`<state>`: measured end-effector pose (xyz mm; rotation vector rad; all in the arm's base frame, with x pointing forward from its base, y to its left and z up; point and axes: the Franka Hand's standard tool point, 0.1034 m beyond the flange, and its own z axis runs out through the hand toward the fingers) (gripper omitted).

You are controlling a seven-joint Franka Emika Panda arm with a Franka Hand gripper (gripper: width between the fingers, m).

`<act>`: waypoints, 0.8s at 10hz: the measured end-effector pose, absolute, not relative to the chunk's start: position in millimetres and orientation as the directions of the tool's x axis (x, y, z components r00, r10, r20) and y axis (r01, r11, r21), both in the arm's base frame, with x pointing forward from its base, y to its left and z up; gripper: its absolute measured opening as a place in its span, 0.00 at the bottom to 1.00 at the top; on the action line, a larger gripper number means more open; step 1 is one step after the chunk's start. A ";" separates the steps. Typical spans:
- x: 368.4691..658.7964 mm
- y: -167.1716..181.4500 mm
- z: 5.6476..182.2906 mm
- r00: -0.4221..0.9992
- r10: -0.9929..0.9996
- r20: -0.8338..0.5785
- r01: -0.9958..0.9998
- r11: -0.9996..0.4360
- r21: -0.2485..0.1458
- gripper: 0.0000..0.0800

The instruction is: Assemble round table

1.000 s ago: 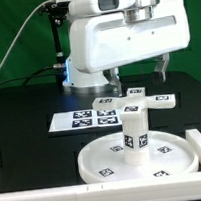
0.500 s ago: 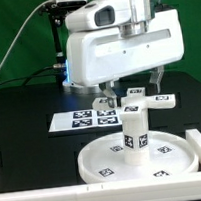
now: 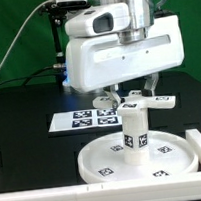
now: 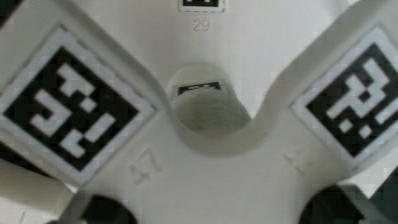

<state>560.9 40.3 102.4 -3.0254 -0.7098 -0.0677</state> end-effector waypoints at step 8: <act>562.2 41.8 101.2 0.792 -0.608 0.057 -0.601 -0.792 -0.108 0.55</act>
Offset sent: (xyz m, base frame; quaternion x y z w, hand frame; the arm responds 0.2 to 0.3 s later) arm -0.0053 -0.0111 -0.0058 -0.0202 0.0397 0.3098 0.9498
